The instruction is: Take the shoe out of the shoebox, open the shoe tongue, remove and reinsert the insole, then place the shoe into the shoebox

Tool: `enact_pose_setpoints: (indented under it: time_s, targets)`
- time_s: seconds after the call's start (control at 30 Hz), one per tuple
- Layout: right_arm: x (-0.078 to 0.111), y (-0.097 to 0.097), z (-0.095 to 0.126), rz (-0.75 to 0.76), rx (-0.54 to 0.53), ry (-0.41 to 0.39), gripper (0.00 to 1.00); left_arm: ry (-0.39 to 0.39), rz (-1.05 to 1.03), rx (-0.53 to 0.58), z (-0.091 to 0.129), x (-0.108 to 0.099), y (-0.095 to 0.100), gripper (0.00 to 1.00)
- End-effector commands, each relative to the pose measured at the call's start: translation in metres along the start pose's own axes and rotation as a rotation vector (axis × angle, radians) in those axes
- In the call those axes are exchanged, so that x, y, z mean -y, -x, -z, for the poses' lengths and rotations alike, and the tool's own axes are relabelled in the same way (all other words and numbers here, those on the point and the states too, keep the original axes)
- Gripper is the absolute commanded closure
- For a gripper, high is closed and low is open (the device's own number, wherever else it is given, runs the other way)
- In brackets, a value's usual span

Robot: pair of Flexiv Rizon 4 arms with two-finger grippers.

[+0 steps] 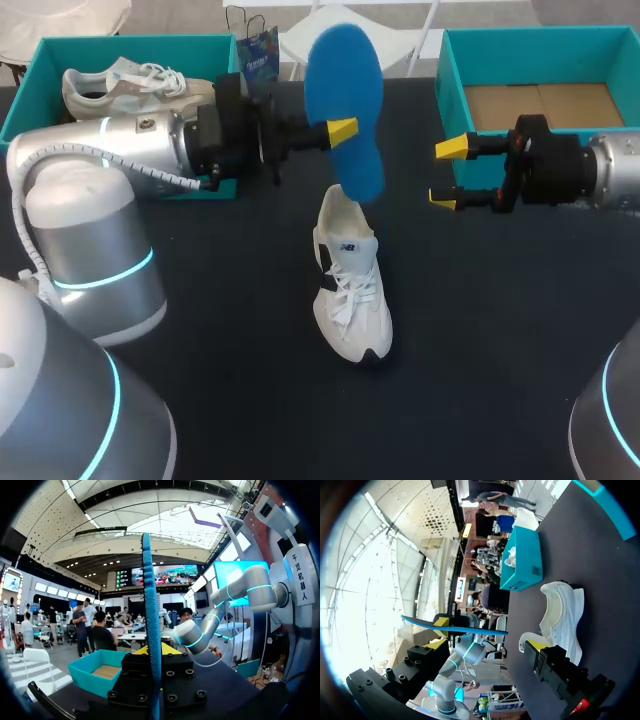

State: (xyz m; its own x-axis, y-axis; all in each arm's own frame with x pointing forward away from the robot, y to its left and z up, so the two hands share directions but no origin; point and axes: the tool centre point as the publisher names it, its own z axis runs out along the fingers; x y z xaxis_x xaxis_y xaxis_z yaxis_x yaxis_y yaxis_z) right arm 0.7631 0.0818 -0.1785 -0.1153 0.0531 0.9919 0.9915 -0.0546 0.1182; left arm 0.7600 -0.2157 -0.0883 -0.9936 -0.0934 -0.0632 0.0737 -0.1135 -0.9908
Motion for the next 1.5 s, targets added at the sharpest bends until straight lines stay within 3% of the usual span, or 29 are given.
enact_pose_setpoints:
  time_s: [0.03, 0.47, 0.8, 1.0, 1.5]
  targets:
    - [0.0, 0.0, -0.001, 0.0, 0.0, 0.003, 0.0, 0.006, -0.092, 0.009, 0.007, -0.002, 0.0, 1.0]
    - [0.0, 0.0, -0.001, 0.0, 0.0, 0.003, 0.0, 0.022, -0.765, 0.018, 0.023, -0.046, 0.015, 1.0]
    - [0.0, 0.0, -0.001, 0.0, 0.0, 0.003, 0.0, 0.091, -1.203, -0.014, 0.024, -0.057, 0.01, 1.0]
    - [0.0, 0.0, -0.001, 0.0, 0.0, 0.003, 0.0, 0.108, -1.316, -0.033, 0.022, -0.06, 0.003, 1.0]
    - [0.0, 0.0, -0.001, 0.0, 0.0, 0.003, 0.0, 0.142, -1.36, -0.036, 0.022, -0.065, 0.0, 1.0]
